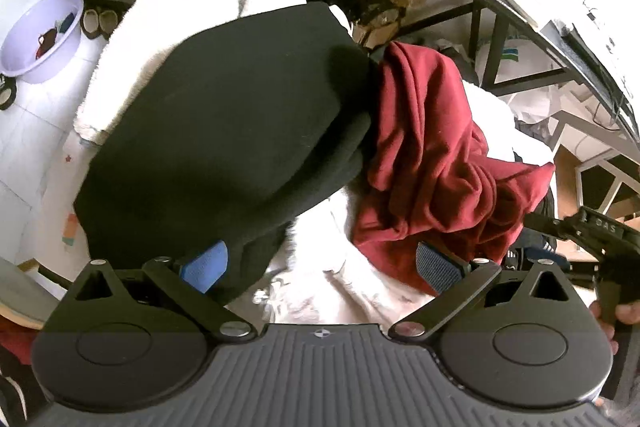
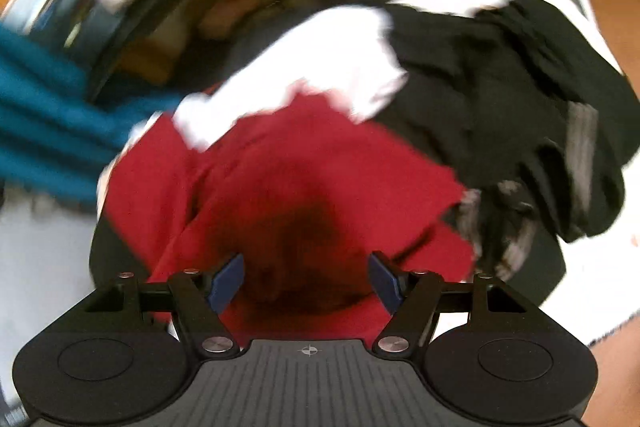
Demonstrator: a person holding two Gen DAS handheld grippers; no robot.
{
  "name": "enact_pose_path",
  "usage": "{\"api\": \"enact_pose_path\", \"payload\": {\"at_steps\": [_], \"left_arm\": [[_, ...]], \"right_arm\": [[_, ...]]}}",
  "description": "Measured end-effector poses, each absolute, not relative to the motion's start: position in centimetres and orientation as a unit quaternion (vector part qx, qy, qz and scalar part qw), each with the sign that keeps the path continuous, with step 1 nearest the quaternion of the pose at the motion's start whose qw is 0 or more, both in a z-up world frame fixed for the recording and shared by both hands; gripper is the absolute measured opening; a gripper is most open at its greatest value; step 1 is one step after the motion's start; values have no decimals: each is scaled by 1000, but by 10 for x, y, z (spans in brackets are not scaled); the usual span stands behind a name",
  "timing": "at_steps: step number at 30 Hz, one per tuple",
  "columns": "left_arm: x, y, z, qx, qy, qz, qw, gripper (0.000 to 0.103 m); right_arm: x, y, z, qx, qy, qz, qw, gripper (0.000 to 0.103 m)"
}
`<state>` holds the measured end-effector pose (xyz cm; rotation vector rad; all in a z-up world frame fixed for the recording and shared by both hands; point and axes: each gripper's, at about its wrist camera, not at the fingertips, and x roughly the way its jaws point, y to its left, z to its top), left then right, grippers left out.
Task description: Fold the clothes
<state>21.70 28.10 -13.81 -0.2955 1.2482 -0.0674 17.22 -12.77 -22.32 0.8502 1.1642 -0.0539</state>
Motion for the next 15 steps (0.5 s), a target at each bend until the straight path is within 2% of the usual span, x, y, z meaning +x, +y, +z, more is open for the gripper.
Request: {"api": "enact_pose_path", "payload": {"at_steps": [5,9,11,12,15], "left_arm": [[231,258,-134,-119,586,-39,801,103],[244,253,-132,-130,594,-42,793,103],[250,252,-131,-133,593,-37,794,103],[252,251,-131,-136,591,-35,794,103],[262,247,-134,-136,590,-32,795,103]], "right_arm": [[184,-152,-238,481,503,-16,718,65],[208,-137,-248,470,528,-3,707,62],[215,-128,-250,442,544,0,713,36],[216,-125,-250,428,550,3,717,16],[200,-128,-240,395,545,27,739,9]]}}
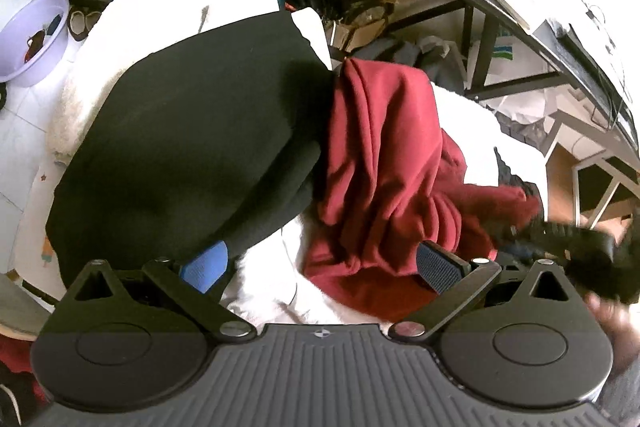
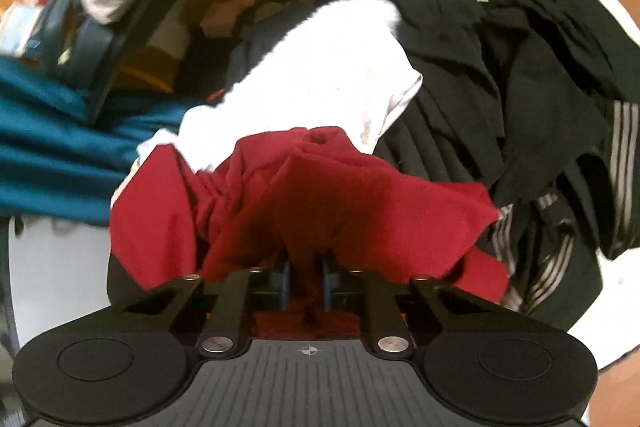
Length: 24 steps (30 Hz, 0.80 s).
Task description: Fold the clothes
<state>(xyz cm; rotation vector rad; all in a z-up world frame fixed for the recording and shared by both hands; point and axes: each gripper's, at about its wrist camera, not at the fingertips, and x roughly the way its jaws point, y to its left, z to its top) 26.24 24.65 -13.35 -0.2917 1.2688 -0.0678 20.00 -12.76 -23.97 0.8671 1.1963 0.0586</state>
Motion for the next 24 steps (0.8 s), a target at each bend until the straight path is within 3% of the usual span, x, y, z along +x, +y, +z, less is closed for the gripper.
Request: {"api": "enact_pose_path", "payload": {"at_steps": [10,14,17,19,24], "left_arm": [[320,175,-182,-99,630,-66,767,103],[332,145,-204,-63,651,-61,754,103],[330,144,-210,-53,659,-46,749,103],[328,150,-214,-62,667,-38,742,103],[328,172,-242,-92,701,-6,708,103]], "right_arm": [[111,-163,-239,350,559,-31,751,8],[99,-174,-251,402,554,-39,728,10],[99,-179,-258,442,540,-44,715,28],[99,-186,-266,477,526,-57,702,51],[104,-199,-298,547,505,-92,662,54]]}}
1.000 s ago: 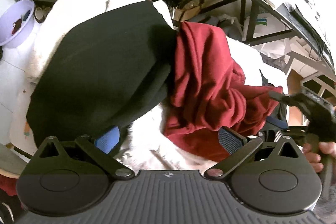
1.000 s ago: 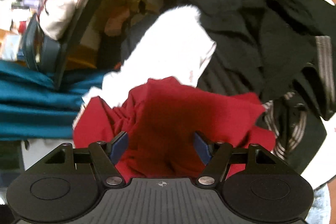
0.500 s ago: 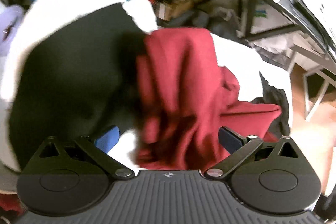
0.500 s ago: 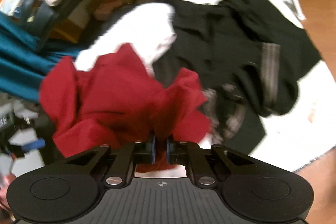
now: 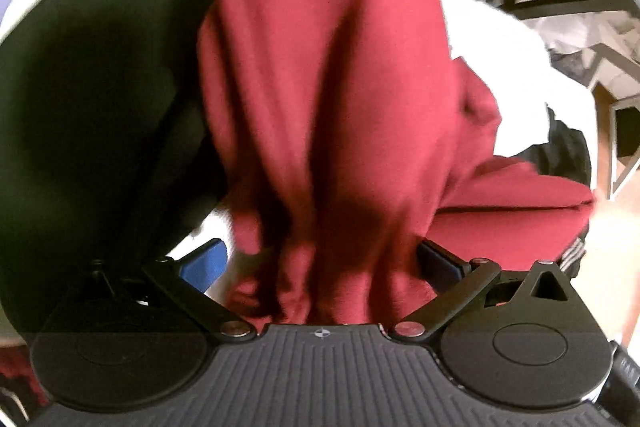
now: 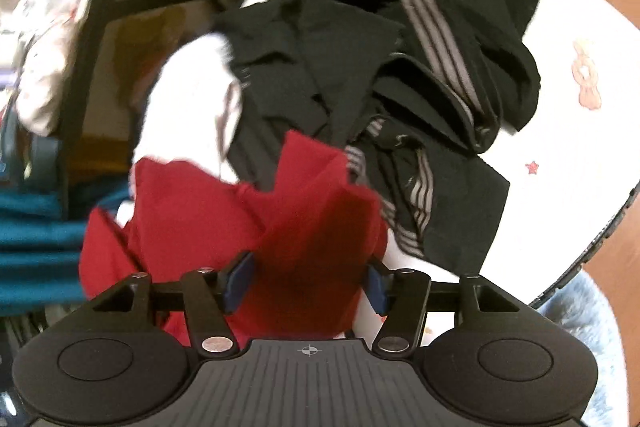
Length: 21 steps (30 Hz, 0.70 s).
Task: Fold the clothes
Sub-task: 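Grasp the sweatshirt with the left tool while the right tool lifts it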
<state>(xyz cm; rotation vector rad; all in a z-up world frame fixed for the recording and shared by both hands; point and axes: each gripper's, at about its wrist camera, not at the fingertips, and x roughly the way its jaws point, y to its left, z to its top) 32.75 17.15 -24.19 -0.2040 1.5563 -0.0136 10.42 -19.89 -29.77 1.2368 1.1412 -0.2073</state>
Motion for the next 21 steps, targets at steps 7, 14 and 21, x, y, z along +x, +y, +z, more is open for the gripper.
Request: {"api": "enact_pose_path", "payload": {"at_steps": [7,14,21], "left_arm": [[312,175,-265,-106,726,13,680,103],[285,203,-223,-158,682,45,712,89],[260,198,-154,-201,590,-25,782,34]], "right_arm": [[131,-190,-318,563,535,-69,627,28],[163,-223,-231,579,434,22,690,8],[213,-254,-91,529,296,180,775,7]]}}
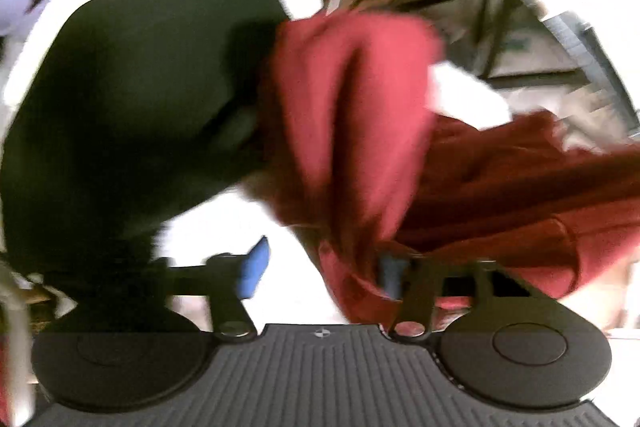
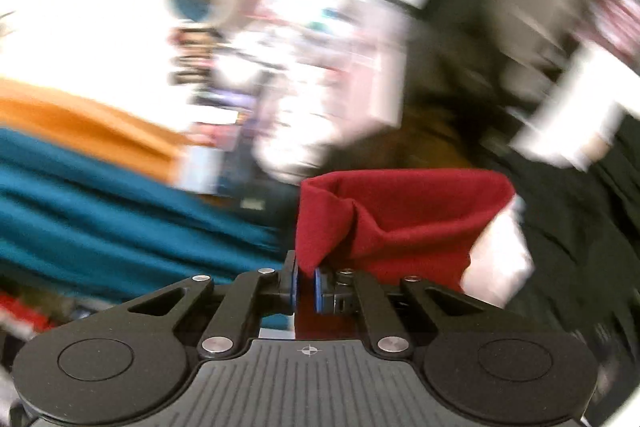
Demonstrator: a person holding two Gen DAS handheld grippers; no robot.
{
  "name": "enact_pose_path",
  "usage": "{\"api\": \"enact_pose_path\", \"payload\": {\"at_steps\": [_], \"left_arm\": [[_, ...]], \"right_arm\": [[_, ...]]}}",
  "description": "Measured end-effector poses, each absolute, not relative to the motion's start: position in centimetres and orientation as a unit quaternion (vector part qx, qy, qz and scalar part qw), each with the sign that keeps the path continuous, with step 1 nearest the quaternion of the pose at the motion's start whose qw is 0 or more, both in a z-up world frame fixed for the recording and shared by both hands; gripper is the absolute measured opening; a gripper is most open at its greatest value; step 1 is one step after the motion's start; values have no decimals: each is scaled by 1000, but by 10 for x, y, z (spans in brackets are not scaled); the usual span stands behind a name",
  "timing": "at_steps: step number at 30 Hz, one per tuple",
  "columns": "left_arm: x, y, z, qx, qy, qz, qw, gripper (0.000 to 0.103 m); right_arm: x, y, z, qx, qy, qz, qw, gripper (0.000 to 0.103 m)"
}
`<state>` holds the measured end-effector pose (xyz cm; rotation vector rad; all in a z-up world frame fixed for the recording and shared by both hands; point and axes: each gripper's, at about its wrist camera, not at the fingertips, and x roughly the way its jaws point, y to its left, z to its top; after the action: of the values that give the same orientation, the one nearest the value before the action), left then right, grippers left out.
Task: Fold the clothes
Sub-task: 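Grasp the sweatshirt with the left tool while the right tool lifts it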
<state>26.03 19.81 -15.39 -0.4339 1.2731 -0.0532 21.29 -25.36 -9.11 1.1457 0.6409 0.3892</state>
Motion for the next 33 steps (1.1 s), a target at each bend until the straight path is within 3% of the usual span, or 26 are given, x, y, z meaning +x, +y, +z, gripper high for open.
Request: {"api": "enact_pose_path", "payload": {"at_steps": [2,4,13,15,16,17,22,25,33], "left_arm": [[255,189,-123,-204,553,-44,807,18],[249,174,-83,-184,502,-59,843,12],[214,115,50,-150,345,-202,904,9],[208,106,60,-122,329,-229,908,31],[204,103,62,-108,317,-238,912,63],[198,102,61,-100,304,-242,916,84],[189,95,60,-80,272,-293,913,87],[196,70,51,-76,257,-371,889,96],[177,-103,44,-22,274,-560,781,97]], "right_arm": [[217,-259,-53,521,253,223,784,7],[220,-265,-17,517,209,264,787,7],[171,-322,117,477,88,323,813,6],[150,-332,139,460,71,323,824,6],[136,-338,152,455,59,321,828,6],[122,-343,163,449,44,319,833,6],[44,-375,211,434,-19,292,852,6],[0,-383,234,410,-24,271,870,6],[-130,-412,258,378,-46,198,903,6]]}}
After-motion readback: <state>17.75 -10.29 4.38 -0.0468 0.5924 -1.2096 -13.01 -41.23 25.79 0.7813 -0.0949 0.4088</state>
